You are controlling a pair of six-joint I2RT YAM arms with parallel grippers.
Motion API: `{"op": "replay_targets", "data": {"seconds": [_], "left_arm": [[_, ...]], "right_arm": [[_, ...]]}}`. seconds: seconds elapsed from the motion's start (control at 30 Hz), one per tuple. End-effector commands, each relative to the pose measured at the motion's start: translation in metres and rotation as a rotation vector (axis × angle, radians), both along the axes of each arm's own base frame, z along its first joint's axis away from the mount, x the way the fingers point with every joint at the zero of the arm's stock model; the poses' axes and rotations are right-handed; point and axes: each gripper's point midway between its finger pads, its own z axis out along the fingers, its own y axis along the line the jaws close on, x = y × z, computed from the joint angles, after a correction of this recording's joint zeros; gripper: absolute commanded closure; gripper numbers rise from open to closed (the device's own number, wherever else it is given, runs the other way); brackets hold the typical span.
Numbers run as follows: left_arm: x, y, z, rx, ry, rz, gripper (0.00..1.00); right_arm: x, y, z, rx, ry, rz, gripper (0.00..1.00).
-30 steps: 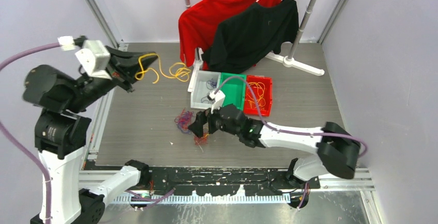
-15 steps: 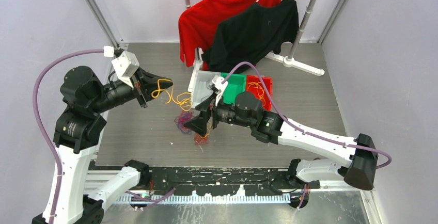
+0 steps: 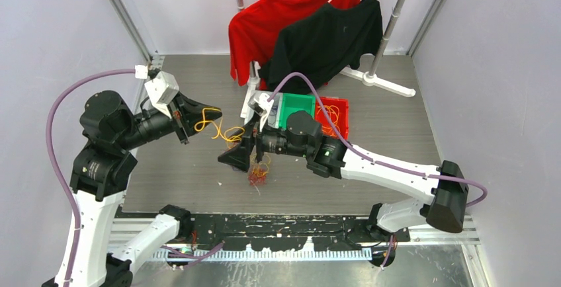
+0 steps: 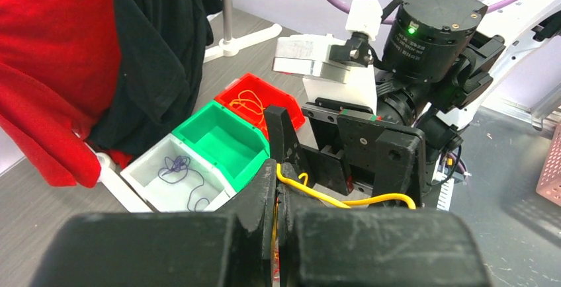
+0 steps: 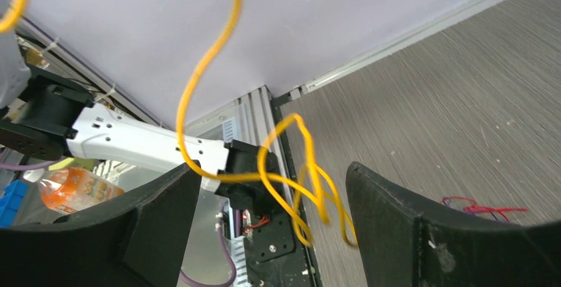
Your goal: Untangle the cables
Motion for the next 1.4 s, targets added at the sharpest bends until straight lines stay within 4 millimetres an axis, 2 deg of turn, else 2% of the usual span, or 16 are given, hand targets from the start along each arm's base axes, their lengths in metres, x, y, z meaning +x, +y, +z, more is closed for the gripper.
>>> {"op": "replay_targets", "data": {"seconds": [0.0, 0.13, 0.27, 0.3, 0.37, 0.43, 0.5, 0.57, 0.63, 0.77, 0.87, 1.0, 1.13, 1.37], "left_arm": [[-0.003, -0.002, 0.003, -0.025, -0.004, -0.014, 1.0], [-0.003, -0.001, -0.003, -0.025, 0.007, -0.005, 1.0], [0.001, 0.001, -0.015, -0.003, 0.008, 0.013, 1.0], [0.004, 0.002, -0.02, 0.011, 0.01, 0.023, 0.98], [0.013, 0.006, -0.033, 0.051, 0.016, 0.061, 0.83], [0.016, 0.01, -0.049, 0.126, 0.011, 0.062, 0.65], [0.015, 0.014, -0.065, 0.21, 0.009, 0.039, 0.43], [0.007, 0.018, -0.083, 0.312, 0.018, -0.009, 0.31], [0.006, 0.025, -0.098, 0.396, 0.031, -0.027, 0.23], [0.012, 0.038, -0.11, 0.493, -0.014, 0.012, 0.2], [0.015, 0.042, -0.111, 0.507, -0.019, 0.037, 0.18], [0.015, 0.039, -0.109, 0.49, 0.0, 0.029, 0.17], [0.015, 0.035, -0.107, 0.465, 0.014, 0.024, 0.16], [0.011, 0.034, -0.102, 0.445, 0.01, 0.025, 0.15]], "right_arm": [[-0.012, 0.008, 0.059, 0.151, -0.061, 0.034, 0.18], [-0.008, 0.004, 0.065, 0.16, -0.053, 0.0, 0.37], [0.002, -0.004, 0.06, 0.15, -0.034, -0.075, 0.73], [0.004, -0.006, 0.059, 0.145, -0.027, -0.093, 0.81], [0.013, -0.009, 0.054, 0.128, -0.012, -0.144, 0.89], [0.023, -0.014, 0.043, 0.092, 0.004, -0.201, 0.92], [0.039, -0.024, 0.035, 0.068, 0.022, -0.28, 0.96], [0.057, -0.039, 0.025, 0.051, 0.041, -0.362, 0.99], [0.072, -0.059, 0.018, 0.039, 0.042, -0.448, 0.99], [0.107, -0.113, -0.009, -0.057, 0.061, -0.681, 0.99], [0.135, -0.17, -0.034, -0.155, 0.105, -0.906, 0.99], [0.155, -0.227, -0.069, -0.266, 0.2, -1.063, 0.99], [0.167, -0.256, -0.097, -0.312, 0.311, -1.126, 0.97], [0.186, -0.265, -0.134, -0.367, 0.492, -1.11, 0.95]]}}
